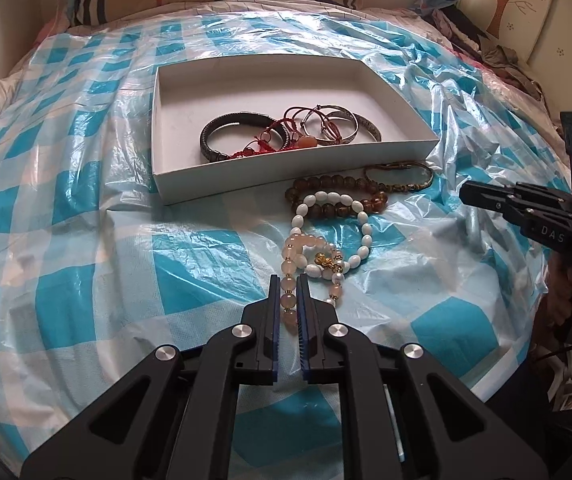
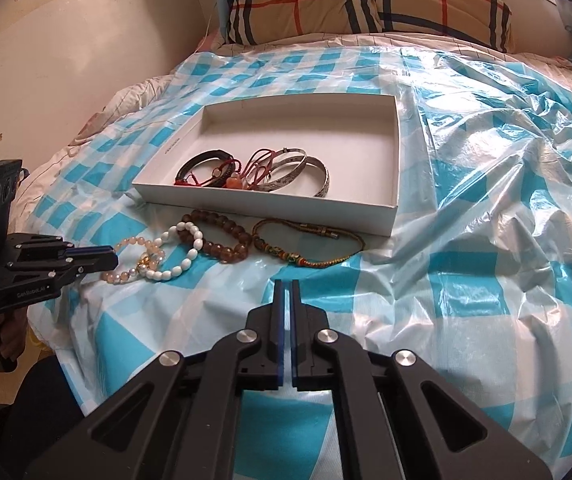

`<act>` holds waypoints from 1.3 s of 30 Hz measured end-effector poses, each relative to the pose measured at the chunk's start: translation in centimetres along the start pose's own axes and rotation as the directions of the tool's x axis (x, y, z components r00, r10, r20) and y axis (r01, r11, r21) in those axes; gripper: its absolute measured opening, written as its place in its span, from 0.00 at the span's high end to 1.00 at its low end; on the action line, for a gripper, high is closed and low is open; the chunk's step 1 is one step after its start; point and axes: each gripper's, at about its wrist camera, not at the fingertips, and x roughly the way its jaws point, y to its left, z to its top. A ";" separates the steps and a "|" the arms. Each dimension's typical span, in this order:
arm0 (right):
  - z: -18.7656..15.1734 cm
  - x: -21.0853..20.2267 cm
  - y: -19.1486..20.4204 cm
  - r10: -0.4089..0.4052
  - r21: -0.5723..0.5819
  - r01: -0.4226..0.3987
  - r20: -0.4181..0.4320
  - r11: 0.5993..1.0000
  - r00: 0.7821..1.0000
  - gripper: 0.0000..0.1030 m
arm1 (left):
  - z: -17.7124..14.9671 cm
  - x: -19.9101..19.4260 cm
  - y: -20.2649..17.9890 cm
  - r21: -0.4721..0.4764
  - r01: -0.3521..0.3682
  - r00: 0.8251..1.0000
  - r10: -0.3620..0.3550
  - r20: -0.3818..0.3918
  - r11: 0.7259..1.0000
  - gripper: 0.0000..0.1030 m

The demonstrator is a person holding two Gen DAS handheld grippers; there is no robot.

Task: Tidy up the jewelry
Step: 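Grasp the white-and-pink beaded bracelet with the left tool while the right tool grasps the brown cord bracelet, then lift both grasped bracelets up and carry them toward the tray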

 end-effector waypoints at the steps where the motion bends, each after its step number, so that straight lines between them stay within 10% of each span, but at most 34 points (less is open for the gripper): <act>1: 0.4 0.3 -0.1 -0.018 -0.005 0.018 0.018 1.000 1.000 0.38 | 0.0 0.1 -0.2 0.010 -0.011 1.000 0.011 0.001 1.000 0.93; 8: 2.4 6.8 -1.9 -0.075 0.016 0.077 -0.083 0.997 0.994 0.38 | 0.2 0.5 -1.8 0.057 -0.095 0.995 0.095 0.005 0.994 0.93; 12: 1.9 6.1 -1.2 -0.017 -0.009 0.017 -0.089 1.000 0.996 0.86 | 0.1 0.3 -2.6 0.083 -0.138 0.990 0.137 0.017 0.987 0.93; 14: 1.2 5.2 -0.4 -0.015 -0.041 0.011 -0.092 0.999 0.996 0.93 | 0.0 0.2 -2.9 0.091 -0.145 0.989 0.144 0.022 0.985 0.93; 39: -1.4 -9.9 3.5 0.174 0.028 -0.183 0.201 0.983 0.964 0.96 | -0.1 -7.4 -3.2 0.030 -0.018 0.989 0.013 0.149 0.999 1.00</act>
